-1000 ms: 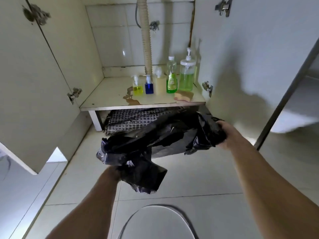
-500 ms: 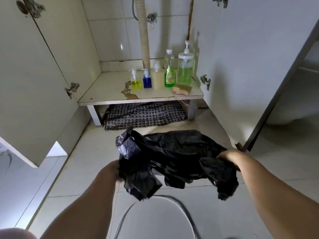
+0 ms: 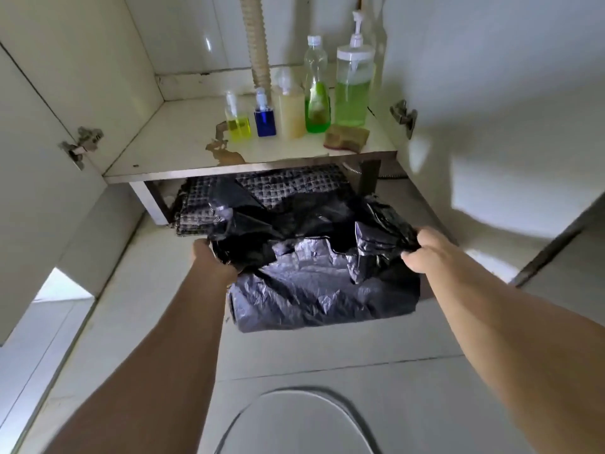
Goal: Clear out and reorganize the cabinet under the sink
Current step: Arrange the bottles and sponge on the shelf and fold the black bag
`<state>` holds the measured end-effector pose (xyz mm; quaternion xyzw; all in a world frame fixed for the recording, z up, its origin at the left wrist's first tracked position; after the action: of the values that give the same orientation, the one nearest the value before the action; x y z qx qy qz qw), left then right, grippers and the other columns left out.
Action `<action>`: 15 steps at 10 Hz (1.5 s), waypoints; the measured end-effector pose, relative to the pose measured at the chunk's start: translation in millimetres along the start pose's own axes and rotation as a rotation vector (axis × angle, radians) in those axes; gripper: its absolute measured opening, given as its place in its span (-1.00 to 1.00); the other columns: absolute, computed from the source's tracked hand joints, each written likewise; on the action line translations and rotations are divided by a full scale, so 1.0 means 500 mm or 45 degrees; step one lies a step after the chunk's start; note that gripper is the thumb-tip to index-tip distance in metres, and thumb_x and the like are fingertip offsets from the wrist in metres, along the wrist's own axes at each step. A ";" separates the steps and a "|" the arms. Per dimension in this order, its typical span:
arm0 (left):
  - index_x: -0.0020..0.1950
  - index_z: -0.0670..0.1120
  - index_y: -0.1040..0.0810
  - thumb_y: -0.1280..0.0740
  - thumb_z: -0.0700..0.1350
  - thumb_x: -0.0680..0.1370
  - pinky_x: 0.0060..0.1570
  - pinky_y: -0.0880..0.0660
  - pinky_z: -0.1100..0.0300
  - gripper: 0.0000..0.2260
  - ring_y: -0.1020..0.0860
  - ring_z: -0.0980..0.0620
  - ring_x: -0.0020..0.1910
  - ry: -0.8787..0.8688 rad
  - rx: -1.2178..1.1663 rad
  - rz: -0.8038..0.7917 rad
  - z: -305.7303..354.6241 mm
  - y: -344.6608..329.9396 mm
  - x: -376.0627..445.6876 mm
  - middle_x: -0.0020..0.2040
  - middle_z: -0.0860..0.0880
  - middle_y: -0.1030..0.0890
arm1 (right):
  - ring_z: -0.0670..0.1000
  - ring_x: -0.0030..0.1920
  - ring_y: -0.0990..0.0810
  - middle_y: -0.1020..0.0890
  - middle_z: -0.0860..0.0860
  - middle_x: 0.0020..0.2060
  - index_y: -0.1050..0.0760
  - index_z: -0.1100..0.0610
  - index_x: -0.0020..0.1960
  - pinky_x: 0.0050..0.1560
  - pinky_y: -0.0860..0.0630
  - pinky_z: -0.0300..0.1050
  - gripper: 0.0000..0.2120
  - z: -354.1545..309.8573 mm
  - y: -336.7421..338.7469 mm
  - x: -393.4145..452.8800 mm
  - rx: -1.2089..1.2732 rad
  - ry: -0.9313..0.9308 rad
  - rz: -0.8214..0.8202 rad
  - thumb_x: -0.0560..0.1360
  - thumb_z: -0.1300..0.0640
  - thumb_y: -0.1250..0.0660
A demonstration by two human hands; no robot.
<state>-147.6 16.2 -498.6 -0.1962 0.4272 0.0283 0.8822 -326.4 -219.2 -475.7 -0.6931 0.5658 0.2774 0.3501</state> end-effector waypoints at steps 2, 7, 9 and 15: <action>0.40 -0.04 -0.27 -0.21 -0.15 0.53 0.17 -0.52 -0.12 -0.57 -0.22 -0.26 0.40 -0.169 -0.553 -0.070 0.011 -0.064 0.106 0.45 -0.19 -0.10 | 0.11 0.35 -0.39 -0.42 0.06 0.37 -0.35 0.15 0.38 0.24 -0.46 -0.20 -0.53 -0.019 -0.010 0.177 0.071 0.275 -0.150 0.50 0.04 -0.24; 0.55 0.07 -0.12 -0.23 0.21 0.54 0.51 0.15 -0.02 -0.37 0.03 0.03 0.56 -1.296 2.320 -0.616 -0.241 -0.132 0.197 0.58 0.01 -0.06 | 0.18 0.18 -0.52 -0.44 0.23 0.27 -0.33 0.26 0.36 0.22 -0.46 0.02 -0.36 0.068 0.009 0.332 -1.053 0.971 0.189 0.34 0.27 -0.48; 0.57 0.07 0.13 -0.11 0.34 0.52 0.46 0.26 -0.15 -0.25 0.19 -0.06 0.56 -1.347 2.728 -0.631 -0.236 -0.174 0.253 0.58 -0.03 0.19 | 0.23 0.32 -0.38 -0.30 0.19 0.37 -0.37 0.21 0.37 0.34 -0.33 0.01 -0.42 0.060 0.005 0.322 -1.561 1.081 0.288 0.42 0.11 -0.45; 0.55 0.00 0.28 -0.13 0.44 0.43 0.44 0.35 -0.18 -0.07 0.31 -0.05 0.53 -1.389 2.952 -0.727 -0.219 -0.175 0.263 0.56 -0.05 0.30 | 0.10 0.50 -0.15 -0.22 0.03 0.51 -0.09 -0.03 0.53 0.46 0.00 0.13 -0.42 0.037 -0.358 0.436 -2.583 1.011 -0.456 0.57 -0.23 -0.06</action>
<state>-126.6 -120.5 -632.1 0.6247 -0.2625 -0.4641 0.5705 -106.1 -312.6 -626.4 -0.7702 0.0391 0.3159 -0.5526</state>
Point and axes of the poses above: each hand's wrist, its own x-axis towards the middle knuckle, its own y-axis out of the back of the hand, z = x × y, the point moved 2 cm from there along x, towards the middle knuckle
